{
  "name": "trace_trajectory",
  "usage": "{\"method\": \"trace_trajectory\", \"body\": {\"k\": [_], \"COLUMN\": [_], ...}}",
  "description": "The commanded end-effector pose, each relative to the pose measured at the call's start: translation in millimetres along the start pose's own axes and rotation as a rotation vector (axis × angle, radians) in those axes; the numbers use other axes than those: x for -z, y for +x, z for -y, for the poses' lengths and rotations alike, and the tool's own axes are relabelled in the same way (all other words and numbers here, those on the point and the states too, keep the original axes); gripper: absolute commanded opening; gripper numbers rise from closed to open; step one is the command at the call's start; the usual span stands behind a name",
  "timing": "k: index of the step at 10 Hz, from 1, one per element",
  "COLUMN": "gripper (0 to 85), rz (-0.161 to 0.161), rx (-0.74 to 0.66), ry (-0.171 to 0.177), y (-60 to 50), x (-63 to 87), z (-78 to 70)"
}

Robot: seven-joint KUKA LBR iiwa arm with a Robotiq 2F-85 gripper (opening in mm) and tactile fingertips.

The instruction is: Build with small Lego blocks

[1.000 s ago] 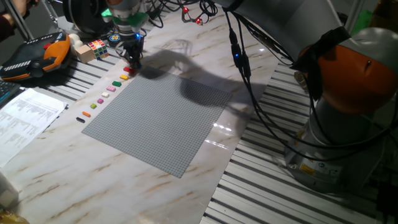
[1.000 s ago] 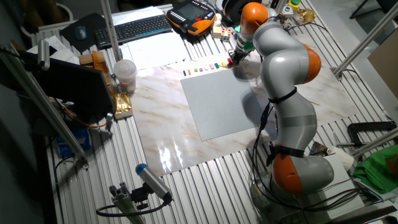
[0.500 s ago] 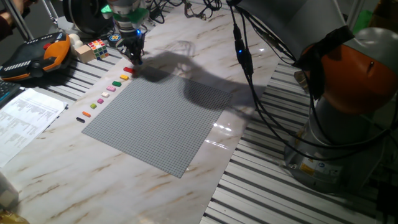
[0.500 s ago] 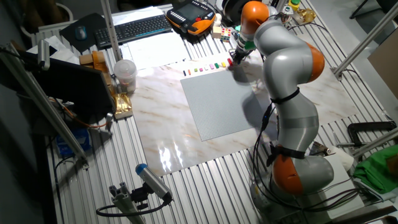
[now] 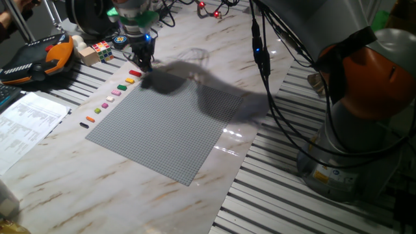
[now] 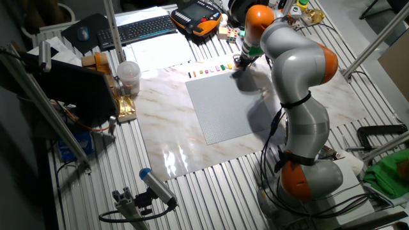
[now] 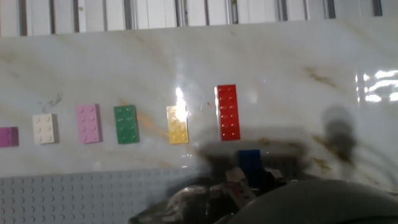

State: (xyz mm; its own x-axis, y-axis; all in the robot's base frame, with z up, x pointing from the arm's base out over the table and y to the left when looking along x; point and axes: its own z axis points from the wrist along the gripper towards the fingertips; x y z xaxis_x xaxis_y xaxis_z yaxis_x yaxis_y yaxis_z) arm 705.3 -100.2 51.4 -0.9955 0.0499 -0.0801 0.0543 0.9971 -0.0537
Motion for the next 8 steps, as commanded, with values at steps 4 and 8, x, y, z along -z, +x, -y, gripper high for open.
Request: {"method": "trace_trajectory", "body": {"k": [4, 8], "gripper": [0.7, 0.7], "rz": [-0.005, -0.009], "rx": [-0.004, 0.0], "ry": [-0.009, -0.015], "y": [9.3, 12.2], "x": [-8.4, -12.7], "z": [-5.9, -9.9]}}
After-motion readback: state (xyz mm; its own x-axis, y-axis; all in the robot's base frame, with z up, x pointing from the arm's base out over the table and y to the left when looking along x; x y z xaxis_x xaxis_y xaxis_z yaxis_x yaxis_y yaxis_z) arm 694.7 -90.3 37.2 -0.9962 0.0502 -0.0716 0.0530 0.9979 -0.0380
